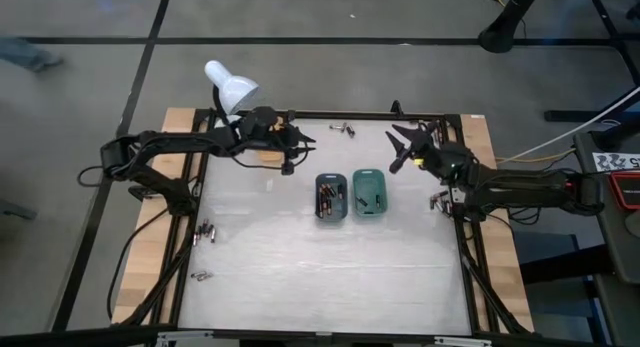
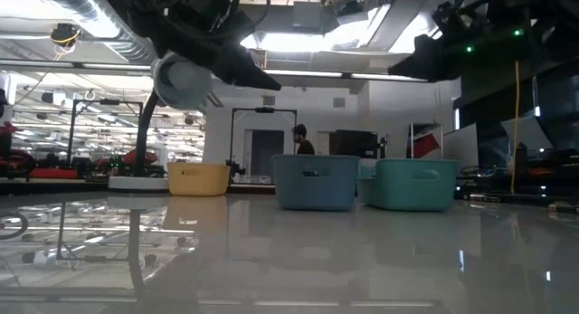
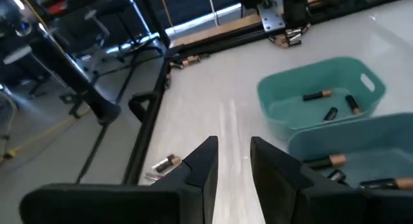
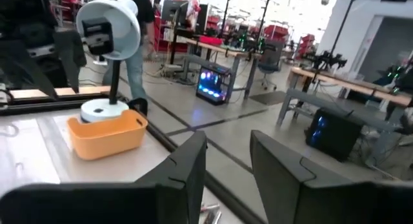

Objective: Sort batteries
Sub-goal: Put the black battery into the green bin

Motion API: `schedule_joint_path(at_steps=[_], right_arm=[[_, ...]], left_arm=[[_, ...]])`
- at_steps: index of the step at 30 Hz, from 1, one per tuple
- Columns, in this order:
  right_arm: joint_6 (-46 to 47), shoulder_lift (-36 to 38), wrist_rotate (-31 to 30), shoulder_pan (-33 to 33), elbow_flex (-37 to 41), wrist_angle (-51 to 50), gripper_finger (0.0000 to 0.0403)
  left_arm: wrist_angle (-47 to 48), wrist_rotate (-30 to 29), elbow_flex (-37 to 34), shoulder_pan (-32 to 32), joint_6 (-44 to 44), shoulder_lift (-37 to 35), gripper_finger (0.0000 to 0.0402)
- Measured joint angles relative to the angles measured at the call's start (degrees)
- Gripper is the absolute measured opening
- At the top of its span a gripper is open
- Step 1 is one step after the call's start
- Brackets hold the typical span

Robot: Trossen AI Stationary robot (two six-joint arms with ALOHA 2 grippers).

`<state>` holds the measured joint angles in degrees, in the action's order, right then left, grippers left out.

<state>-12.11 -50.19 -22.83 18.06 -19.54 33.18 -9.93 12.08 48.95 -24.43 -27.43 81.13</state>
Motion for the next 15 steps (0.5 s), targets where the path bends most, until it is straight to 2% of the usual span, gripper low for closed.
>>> schedule_joint_path(at_steps=[5,9,11,13,15], right_arm=[[-6.43,0.02,2.15,0.0,-1.1,-1.63,0.0122],[-3.25,0.01,8.92,-0.02,-1.16,-0.09,0.0122],[-1.39,0.09,9.25,-0.04,-1.87,-1.56,0.0122],[2.22,0.09,5.39,-0.02,-5.3,-10.59,0.0122],[5.54,-0.14,1.73,0.0,-11.52,-27.39,0.0122]], left_arm=[[-1.66,0.03,0.0,-1.25,-3.21,3.76,0.0081],[-4.19,0.26,-0.02,-2.22,-3.71,7.65,0.0081],[-6.47,1.99,-0.04,-2.46,-4.46,8.88,0.0081],[-9.59,4.31,-0.03,-2.51,-4.32,9.71,0.0081],[-11.98,6.48,-0.02,-2.5,-4.0,10.1,0.0081]])
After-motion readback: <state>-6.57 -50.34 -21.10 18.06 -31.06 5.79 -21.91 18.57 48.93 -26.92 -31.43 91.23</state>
